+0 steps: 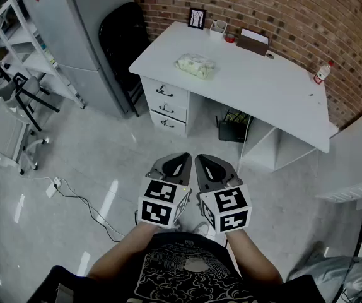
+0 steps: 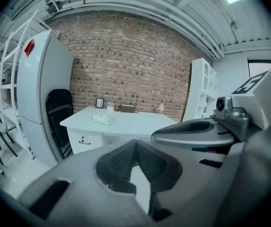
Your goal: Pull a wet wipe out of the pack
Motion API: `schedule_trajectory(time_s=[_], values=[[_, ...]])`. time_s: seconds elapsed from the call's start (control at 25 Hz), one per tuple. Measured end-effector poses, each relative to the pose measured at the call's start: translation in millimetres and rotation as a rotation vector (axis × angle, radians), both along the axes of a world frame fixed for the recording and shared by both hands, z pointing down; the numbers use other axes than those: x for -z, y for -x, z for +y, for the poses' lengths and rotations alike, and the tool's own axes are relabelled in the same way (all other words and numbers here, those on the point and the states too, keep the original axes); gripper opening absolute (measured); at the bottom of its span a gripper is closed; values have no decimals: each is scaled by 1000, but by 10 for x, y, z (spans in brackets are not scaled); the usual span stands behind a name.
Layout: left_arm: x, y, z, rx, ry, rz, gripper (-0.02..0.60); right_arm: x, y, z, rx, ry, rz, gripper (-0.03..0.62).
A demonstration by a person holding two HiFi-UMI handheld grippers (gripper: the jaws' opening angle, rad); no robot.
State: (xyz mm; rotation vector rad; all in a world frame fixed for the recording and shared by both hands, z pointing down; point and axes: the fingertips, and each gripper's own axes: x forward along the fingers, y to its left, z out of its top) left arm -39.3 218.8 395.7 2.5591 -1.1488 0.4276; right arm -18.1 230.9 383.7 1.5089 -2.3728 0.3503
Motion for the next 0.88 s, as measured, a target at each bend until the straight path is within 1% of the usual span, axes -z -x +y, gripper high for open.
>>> schedule_trajectory(time_s=[0.16, 0.36, 0.48, 0.64, 0.88], values=[[-16, 85, -65, -8, 1, 6, 12, -22, 92, -56, -16, 8, 5, 18], [-64, 167, -126, -42, 19, 18, 12, -68, 211, -145, -37, 21, 24, 18], [-66, 200, -170, -74, 17, 24, 12, -75, 264, -200, -57, 22, 35, 18], [-56, 244, -245, -119, 21, 30, 12, -71, 311, -284, -84, 26, 23, 18], [-87, 259, -388, -119, 15, 10, 12, -110, 323, -424, -78, 32, 13, 20]])
